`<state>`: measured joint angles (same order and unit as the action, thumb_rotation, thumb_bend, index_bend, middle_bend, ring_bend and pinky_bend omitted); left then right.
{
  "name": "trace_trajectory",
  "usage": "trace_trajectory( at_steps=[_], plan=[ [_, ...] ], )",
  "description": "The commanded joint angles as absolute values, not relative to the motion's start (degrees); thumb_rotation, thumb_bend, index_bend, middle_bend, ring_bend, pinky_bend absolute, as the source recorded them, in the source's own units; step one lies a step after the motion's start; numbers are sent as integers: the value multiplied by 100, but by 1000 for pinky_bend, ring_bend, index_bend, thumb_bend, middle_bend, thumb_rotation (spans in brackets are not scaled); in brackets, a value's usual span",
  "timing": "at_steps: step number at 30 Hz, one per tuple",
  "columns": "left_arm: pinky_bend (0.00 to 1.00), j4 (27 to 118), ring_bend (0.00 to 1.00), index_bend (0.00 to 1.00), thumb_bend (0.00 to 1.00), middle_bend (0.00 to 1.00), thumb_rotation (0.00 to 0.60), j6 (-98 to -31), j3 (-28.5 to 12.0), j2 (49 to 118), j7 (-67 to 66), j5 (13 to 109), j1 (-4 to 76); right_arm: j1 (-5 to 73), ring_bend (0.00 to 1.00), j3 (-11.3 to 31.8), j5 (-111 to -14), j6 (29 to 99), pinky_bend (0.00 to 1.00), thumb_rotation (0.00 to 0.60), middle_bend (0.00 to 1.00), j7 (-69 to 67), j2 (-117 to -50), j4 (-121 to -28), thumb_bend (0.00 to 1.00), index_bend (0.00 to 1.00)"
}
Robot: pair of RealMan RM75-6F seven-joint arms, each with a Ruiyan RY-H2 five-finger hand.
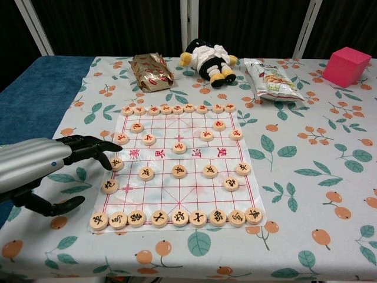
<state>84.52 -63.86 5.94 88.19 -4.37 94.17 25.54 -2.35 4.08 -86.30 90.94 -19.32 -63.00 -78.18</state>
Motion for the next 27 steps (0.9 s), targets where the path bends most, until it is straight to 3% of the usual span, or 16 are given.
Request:
trace_trajectory(
  at_steps=[1,20,27],
  plan=[
    [61,8457,0,10,416,211,600,-6378,591,8811,-397,9422,2574,-231,0,406,-8637,9093,0,600,0,-1930,-6303,-7821,82,0],
    [60,8369,0,10,416,198,600,-6388,567,8758,-165,9336,2605,-239,0,420,-8629,9105,0,600,0,-1920,-6283,-7861,84,0],
    [62,8629,0,10,415,178,600,-6887,629,8398,-231,9376,2342,-256,0,432,-8638,9157,0,600,0,-1960,-6284,-7854,85,0]
  ],
)
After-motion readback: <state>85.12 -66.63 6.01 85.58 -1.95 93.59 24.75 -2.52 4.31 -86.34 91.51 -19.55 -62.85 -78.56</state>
